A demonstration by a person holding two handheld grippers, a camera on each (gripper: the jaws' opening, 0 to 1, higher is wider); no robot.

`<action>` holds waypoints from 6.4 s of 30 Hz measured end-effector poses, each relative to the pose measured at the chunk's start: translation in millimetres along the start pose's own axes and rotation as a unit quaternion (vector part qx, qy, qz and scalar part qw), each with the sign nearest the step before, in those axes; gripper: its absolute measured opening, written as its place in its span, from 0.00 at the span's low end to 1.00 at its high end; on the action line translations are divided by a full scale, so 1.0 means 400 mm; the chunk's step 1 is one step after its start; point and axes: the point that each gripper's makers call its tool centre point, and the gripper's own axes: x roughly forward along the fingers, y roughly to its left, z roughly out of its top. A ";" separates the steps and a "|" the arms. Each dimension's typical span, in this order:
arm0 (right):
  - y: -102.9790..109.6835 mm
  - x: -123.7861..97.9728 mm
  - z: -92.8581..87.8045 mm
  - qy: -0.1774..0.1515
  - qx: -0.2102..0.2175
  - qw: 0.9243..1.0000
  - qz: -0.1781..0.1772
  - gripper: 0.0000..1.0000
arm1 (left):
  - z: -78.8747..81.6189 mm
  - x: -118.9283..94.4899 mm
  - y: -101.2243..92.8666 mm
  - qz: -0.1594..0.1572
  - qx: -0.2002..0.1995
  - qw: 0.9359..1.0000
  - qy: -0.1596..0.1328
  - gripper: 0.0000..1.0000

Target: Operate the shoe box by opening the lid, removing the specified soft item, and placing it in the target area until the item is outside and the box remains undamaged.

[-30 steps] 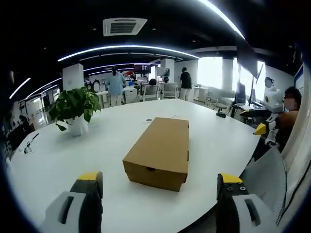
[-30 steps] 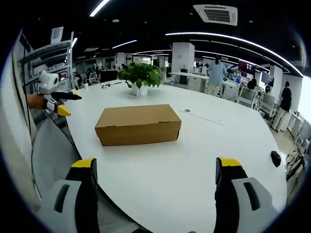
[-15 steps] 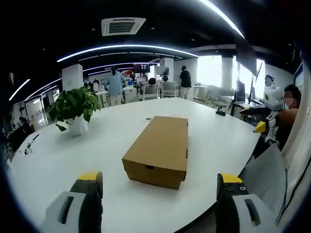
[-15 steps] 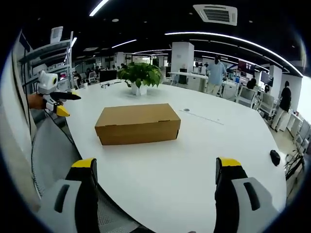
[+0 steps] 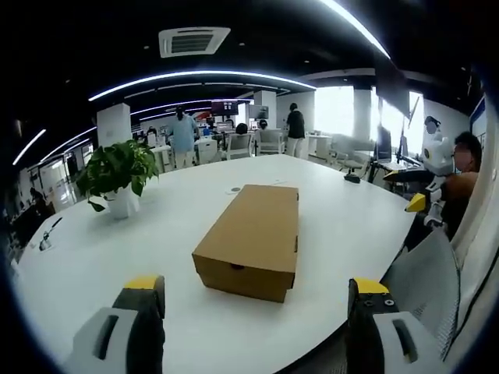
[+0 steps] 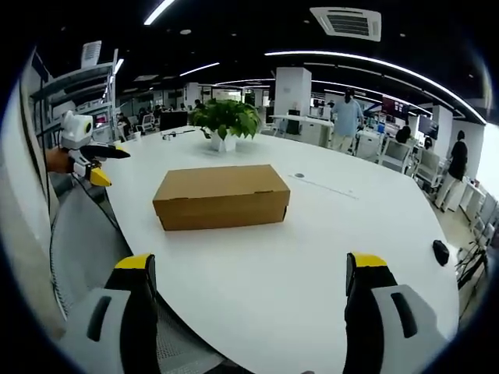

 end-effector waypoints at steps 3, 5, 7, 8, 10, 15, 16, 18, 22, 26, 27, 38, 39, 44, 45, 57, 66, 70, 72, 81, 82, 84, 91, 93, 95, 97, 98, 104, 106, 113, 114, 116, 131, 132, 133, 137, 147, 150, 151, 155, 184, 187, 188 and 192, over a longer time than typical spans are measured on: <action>0.000 0.001 -0.002 0.001 0.000 1.000 0.001 0.96 | -0.002 -0.001 0.000 0.001 -0.001 1.000 0.001 1.00; 0.001 0.001 -0.004 0.002 0.000 1.000 0.001 0.96 | -0.003 -0.002 0.000 0.002 -0.002 1.000 0.001 1.00; 0.001 0.001 -0.005 0.004 -0.002 1.000 0.002 0.96 | -0.005 -0.002 0.000 0.004 -0.003 1.000 0.001 1.00; 0.000 0.001 -0.005 0.005 -0.002 1.000 0.002 0.96 | -0.006 -0.001 0.000 0.004 -0.004 1.000 0.002 1.00; 0.000 0.001 -0.007 0.006 -0.002 1.000 0.003 0.96 | -0.008 0.001 0.000 0.005 -0.005 1.000 0.003 1.00; -0.005 -0.002 -0.011 0.013 -0.007 1.000 0.006 0.96 | -0.011 0.013 -0.008 0.004 -0.002 1.000 0.009 0.99; -0.007 -0.003 -0.011 0.013 -0.007 1.000 0.005 0.96 | -0.011 0.014 -0.009 0.003 -0.002 1.000 0.009 0.99; -0.013 -0.004 -0.009 0.014 -0.006 1.000 0.005 0.96 | -0.010 0.018 -0.014 0.001 -0.003 1.000 0.009 0.99; -0.017 -0.003 -0.005 0.015 -0.009 1.000 0.008 0.96 | -0.009 0.024 -0.018 0.000 -0.002 1.000 0.012 0.99; -0.017 0.004 -0.003 0.020 -0.013 1.000 0.017 0.96 | -0.006 0.030 -0.019 0.002 0.000 1.000 0.016 0.99; -0.017 0.005 -0.002 0.021 -0.013 1.000 0.018 0.96 | -0.005 0.031 -0.019 0.003 0.000 1.000 0.017 0.99; -0.052 0.035 0.008 0.045 -0.041 0.997 0.041 0.96 | 0.003 0.048 -0.007 0.034 0.000 0.999 0.029 1.00; -0.056 0.041 0.011 0.044 -0.039 0.997 0.042 0.96 | 0.000 0.051 -0.004 0.037 -0.004 0.999 0.032 1.00; -0.072 0.066 0.017 0.046 -0.048 0.997 0.050 0.96 | -0.007 0.055 -0.003 0.044 -0.012 0.998 0.037 0.99; -0.075 0.071 0.017 0.046 -0.049 0.996 0.052 0.96 | -0.008 0.057 -0.006 0.043 -0.016 0.998 0.038 0.98; -0.099 0.132 0.027 0.058 -0.086 0.990 0.091 0.89 | -0.047 0.069 0.004 0.084 -0.031 0.995 0.050 0.98; -0.117 0.189 0.045 0.056 -0.112 0.984 0.125 0.86 | -0.064 0.081 -0.020 0.087 -0.048 0.994 0.052 0.89; -0.116 0.215 0.050 0.051 -0.126 0.980 0.146 0.82 | -0.067 0.084 -0.027 0.090 -0.059 0.993 0.050 0.89; -0.116 0.229 0.050 0.053 -0.131 0.978 0.156 0.80 | -0.066 0.087 -0.034 0.091 -0.065 0.992 0.049 0.88; -0.122 0.291 0.055 0.054 -0.142 0.972 0.182 0.75 | -0.066 0.127 -0.059 0.103 -0.079 0.990 0.046 0.82; -0.123 0.300 0.057 0.054 -0.142 0.971 0.185 0.74 | -0.065 0.134 -0.062 0.107 -0.081 0.990 0.045 0.81; -0.123 0.315 0.062 0.054 -0.147 0.969 0.191 0.74 | -0.065 0.150 -0.076 0.105 -0.081 0.990 0.046 0.80; -0.135 0.363 0.079 0.054 -0.159 0.963 0.213 0.69 | -0.076 0.181 -0.090 0.103 -0.073 0.990 0.054 0.78; -0.139 0.375 0.079 0.056 -0.160 0.961 0.218 0.69 | -0.078 0.188 -0.085 0.109 -0.076 0.990 0.053 0.77; -0.141 0.382 0.078 0.057 -0.162 0.960 0.222 0.68 | -0.075 0.193 -0.080 0.116 -0.080 0.989 0.050 0.77; -0.145 0.394 0.076 0.061 -0.167 0.958 0.226 0.67 | -0.075 0.201 -0.077 0.119 -0.087 0.988 0.048 0.76; -0.148 0.401 0.076 0.061 -0.167 0.957 0.229 0.66 | -0.076 0.206 -0.075 0.121 -0.089 0.988 0.047 0.75; -0.150 0.439 0.069 0.070 -0.167 0.951 0.249 0.64 | -0.074 0.226 -0.057 0.140 -0.110 0.983 0.038 0.74; -0.148 0.452 0.066 0.074 -0.172 0.948 0.258 0.64 | -0.074 0.231 -0.055 0.144 -0.115 0.982 0.036 0.71; -0.146 0.495 0.059 0.089 -0.180 0.938 0.283 0.60 | -0.081 0.244 -0.063 0.151 -0.119 0.981 0.040 0.66; -0.145 0.502 0.056 0.095 -0.177 0.936 0.288 0.58 | -0.081 0.246 -0.064 0.151 -0.118 0.981 0.041 0.65; -0.151 0.521 0.052 0.097 -0.179 0.936 0.287 0.59 | -0.087 0.251 -0.066 0.149 -0.125 0.980 0.046 0.62; -0.143 0.600 0.063 0.090 -0.197 0.927 0.307 0.49 | -0.084 0.293 -0.050 0.168 -0.153 0.973 0.041 0.64; -0.142 0.604 0.067 0.088 -0.200 0.926 0.307 0.48 | -0.084 0.294 -0.048 0.170 -0.154 0.972 0.043 0.64; -0.142 0.605 0.069 0.088 -0.201 0.926 0.307 0.46 | -0.085 0.294 -0.046 0.172 -0.155 0.972 0.044 0.63; -0.137 0.615 0.079 0.084 -0.197 0.925 0.313 0.42 | -0.089 0.287 -0.037 0.180 -0.162 0.969 0.040 0.58; -0.130 0.612 0.069 0.092 -0.197 0.923 0.317 0.40 | -0.093 0.293 -0.035 0.185 -0.154 0.970 0.041 0.59; -0.131 0.614 0.068 0.096 -0.194 0.924 0.314 0.40 | -0.094 0.294 -0.034 0.185 -0.148 0.970 0.045 0.59; -0.130 0.613 0.068 0.098 -0.191 0.925 0.312 0.40 | -0.094 0.294 -0.034 0.185 -0.150 0.970 0.044 0.59; -0.131 0.612 0.066 0.103 -0.182 0.929 0.304 0.39 | -0.095 0.296 -0.032 0.185 -0.149 0.970 0.049 0.59; -0.067 0.575 0.048 0.119 -0.132 0.955 0.239 0.38 | -0.114 0.270 0.043 0.128 -0.130 0.980 0.074 0.56; -0.055 0.571 0.046 0.120 -0.125 0.958 0.228 0.38 | -0.117 0.266 0.056 0.117 -0.125 0.982 0.078 0.56; -0.052 0.570 0.046 0.121 -0.124 0.959 0.226 0.38 | -0.119 0.265 0.061 0.113 -0.122 0.983 0.079 0.56; -0.038 0.566 0.043 0.126 -0.116 0.962 0.215 0.38 | -0.123 0.259 0.078 0.100 -0.115 0.985 0.087 0.55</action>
